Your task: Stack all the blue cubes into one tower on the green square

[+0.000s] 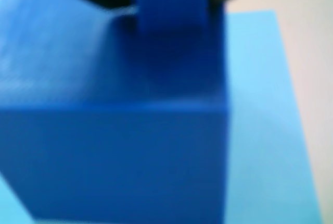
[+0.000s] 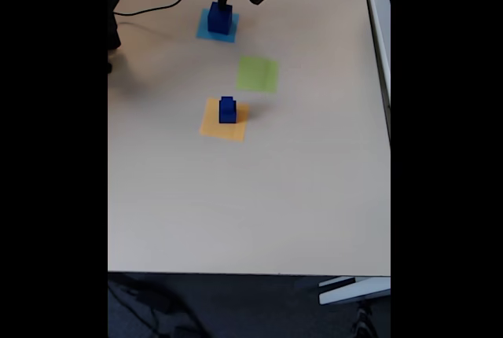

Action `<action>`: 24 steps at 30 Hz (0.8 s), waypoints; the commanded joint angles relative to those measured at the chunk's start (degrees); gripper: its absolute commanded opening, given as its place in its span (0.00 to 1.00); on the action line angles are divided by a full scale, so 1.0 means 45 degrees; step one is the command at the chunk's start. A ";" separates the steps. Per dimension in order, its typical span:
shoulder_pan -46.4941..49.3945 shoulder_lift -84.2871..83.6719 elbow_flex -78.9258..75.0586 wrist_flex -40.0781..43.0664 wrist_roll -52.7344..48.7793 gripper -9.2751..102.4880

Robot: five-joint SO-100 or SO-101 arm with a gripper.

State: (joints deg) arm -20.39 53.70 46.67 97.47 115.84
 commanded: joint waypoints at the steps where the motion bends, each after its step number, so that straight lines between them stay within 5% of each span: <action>1: 0.0078 0.0215 -0.0352 0.0059 0.0020 0.10; 24: 0.1152 0.2773 0.0391 0.0234 -0.1875 0.08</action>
State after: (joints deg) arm -16.26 59.06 48.16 98.17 109.16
